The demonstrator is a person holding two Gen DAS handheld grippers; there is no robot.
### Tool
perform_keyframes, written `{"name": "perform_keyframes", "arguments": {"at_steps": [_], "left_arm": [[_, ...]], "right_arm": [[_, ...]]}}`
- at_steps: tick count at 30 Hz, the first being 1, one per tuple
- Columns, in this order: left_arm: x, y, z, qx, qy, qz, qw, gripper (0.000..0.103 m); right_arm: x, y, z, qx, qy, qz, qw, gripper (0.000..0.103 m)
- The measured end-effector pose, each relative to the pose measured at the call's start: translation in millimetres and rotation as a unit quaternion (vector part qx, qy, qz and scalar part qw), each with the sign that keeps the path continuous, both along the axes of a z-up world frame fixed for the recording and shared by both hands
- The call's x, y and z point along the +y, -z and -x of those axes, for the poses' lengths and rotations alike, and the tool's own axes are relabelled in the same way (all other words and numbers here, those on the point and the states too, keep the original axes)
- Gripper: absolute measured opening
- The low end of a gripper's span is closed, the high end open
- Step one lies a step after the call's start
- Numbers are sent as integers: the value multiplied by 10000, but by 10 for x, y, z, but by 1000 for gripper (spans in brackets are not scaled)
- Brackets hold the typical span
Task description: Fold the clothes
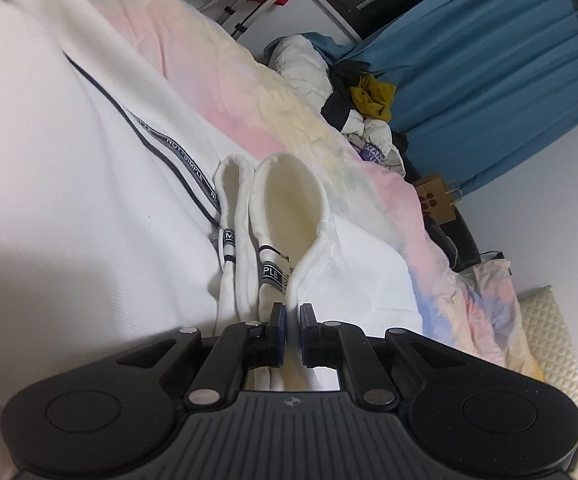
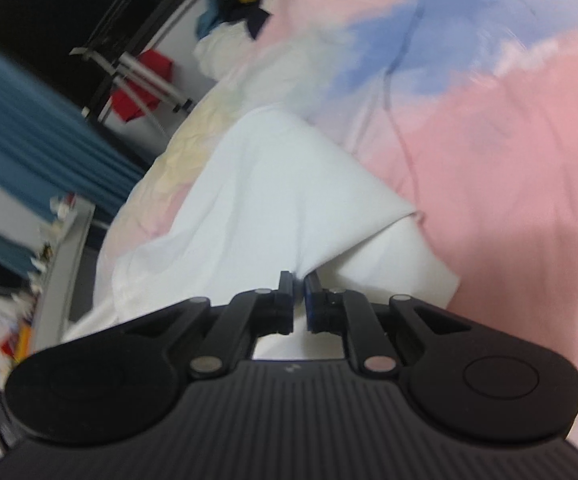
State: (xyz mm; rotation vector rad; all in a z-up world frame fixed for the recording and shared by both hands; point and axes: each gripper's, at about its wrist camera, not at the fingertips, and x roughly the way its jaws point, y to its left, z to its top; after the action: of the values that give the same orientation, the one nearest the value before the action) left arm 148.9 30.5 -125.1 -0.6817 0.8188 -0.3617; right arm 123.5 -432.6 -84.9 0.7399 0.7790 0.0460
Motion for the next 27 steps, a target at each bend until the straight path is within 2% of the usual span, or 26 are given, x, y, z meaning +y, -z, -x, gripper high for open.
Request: {"name": "perform_keyframes", "arguments": {"at_steps": [3, 8, 11, 12, 15, 19, 21, 25, 27], "left_arm": [[-61, -43, 18, -90, -21, -151, 9998, 8], [-13, -124, 126, -142, -142, -330, 9993, 7], [71, -160, 172, -155, -235, -370, 9989, 7], [100, -170, 185, -158, -265, -375, 9988, 7], [105, -179, 183, -152, -257, -403, 9987, 7], [132, -222, 256, -172, -260, -445, 9985, 8], [190, -264, 335, -143, -352, -472, 9982, 20], [421, -441, 551, -39, -582, -489, 9971, 28], [558, -560, 663, 20, -734, -522, 9959, 50]], "right_arm": [[319, -56, 94, -102, -556, 153, 9983, 10], [580, -330, 262, -771, -1070, 385, 9905, 10], [571, -519, 251, -1363, -978, 1040, 9803, 10], [579, -522, 209, -1433, -989, 1258, 9767, 10], [624, -434, 40, -1413, -1073, 1773, 9680, 10], [703, -28, -263, -848, -1255, 1919, 9697, 9], [739, 157, -373, -650, -1302, 1917, 9706, 8], [723, 136, -344, -678, -1265, 1821, 9728, 9], [706, 134, -326, -682, -1262, 1760, 9739, 8]]}}
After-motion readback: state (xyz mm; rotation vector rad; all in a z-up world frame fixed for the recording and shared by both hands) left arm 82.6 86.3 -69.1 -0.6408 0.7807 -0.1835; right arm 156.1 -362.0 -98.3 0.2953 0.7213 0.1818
